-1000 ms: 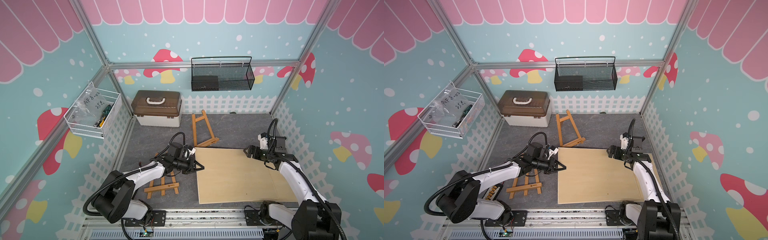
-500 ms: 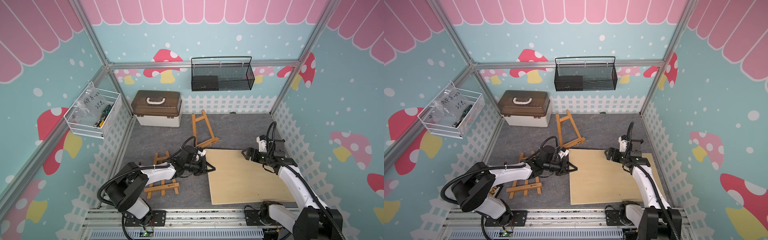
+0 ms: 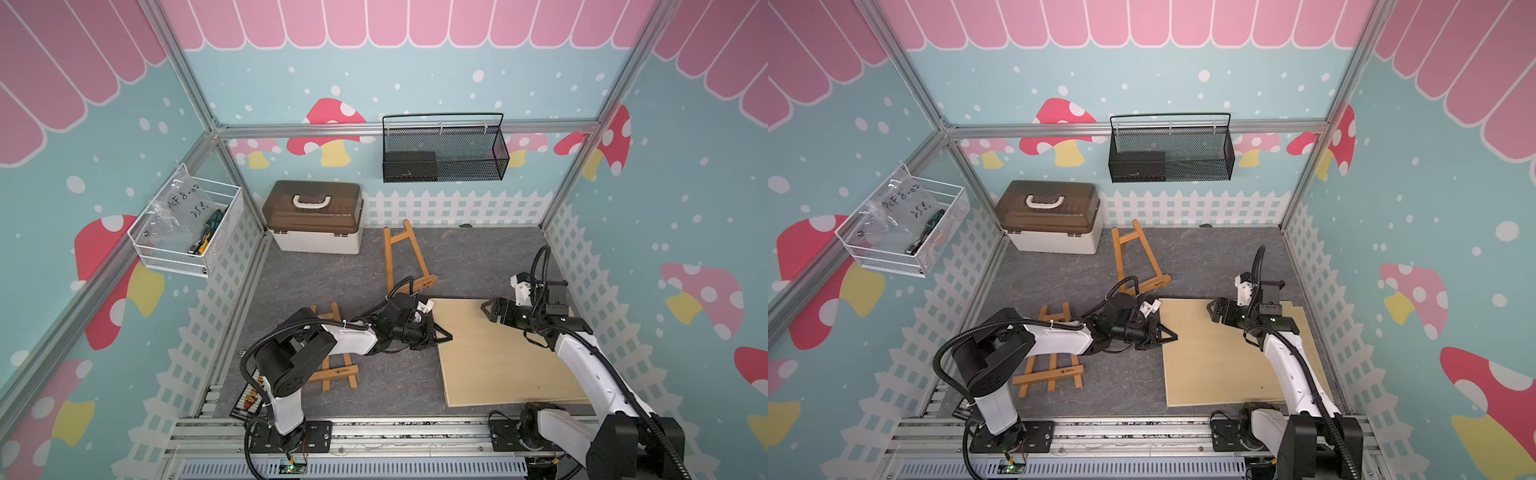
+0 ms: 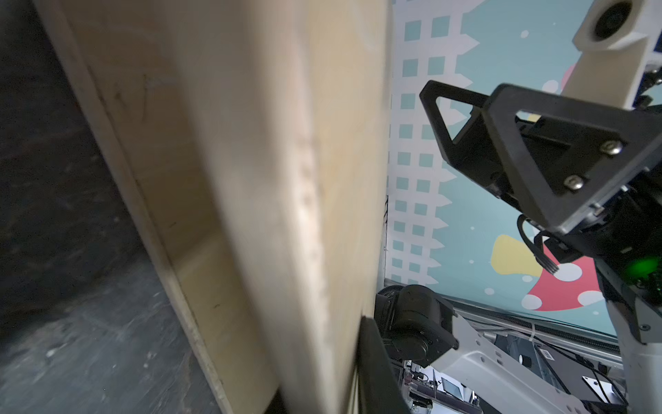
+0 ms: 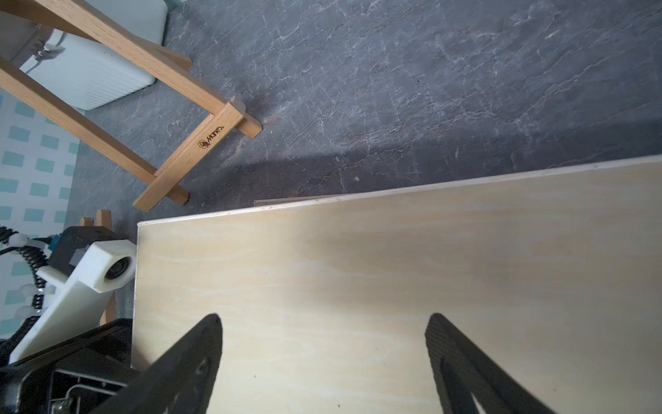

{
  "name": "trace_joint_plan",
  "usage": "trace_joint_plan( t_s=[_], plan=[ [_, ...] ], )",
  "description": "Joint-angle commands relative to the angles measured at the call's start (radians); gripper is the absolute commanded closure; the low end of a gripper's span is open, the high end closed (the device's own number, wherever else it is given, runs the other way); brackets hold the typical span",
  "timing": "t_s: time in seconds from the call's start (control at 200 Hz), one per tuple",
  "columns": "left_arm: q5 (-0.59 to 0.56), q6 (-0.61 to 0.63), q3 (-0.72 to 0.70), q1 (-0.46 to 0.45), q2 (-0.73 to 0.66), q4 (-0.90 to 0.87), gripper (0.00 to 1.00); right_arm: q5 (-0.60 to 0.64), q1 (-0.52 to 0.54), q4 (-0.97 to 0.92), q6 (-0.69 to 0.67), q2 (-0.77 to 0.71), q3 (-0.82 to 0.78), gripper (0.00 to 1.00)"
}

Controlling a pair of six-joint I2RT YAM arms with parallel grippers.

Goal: Disassemble the easel
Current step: Place the drawing board on the drawing board.

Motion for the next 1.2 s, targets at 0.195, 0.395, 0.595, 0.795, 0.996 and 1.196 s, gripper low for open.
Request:
trace_joint_plan(
  t_s=[0.195,0.395,0.595,0.795,0.996,1.196],
  plan=[
    [-0.099,0.083,0.064,-0.019,0.108,-0.1,1.0,0.009,0.008,0.033,0.003,-0.006,-0.004,0.08],
    [-0.112,0.095,0.077,-0.019,0.12,-0.136,1.0,0.01,0.008,0.032,0.001,-0.002,0.002,0.08],
    [-0.141,0.13,0.083,-0.019,0.113,-0.209,0.92,0.011,0.008,0.035,0.001,0.001,0.005,0.08],
    [-0.163,0.186,0.127,-0.019,0.113,-0.301,0.75,0.007,0.008,0.052,0.013,0.006,0.006,0.08],
    [-0.179,0.225,0.155,-0.019,0.12,-0.359,0.67,0.007,0.008,0.066,0.027,0.002,0.011,0.07],
    [-0.188,0.24,0.17,-0.019,0.126,-0.375,0.61,0.011,0.008,0.068,0.03,-0.001,0.013,0.07]
  ],
)
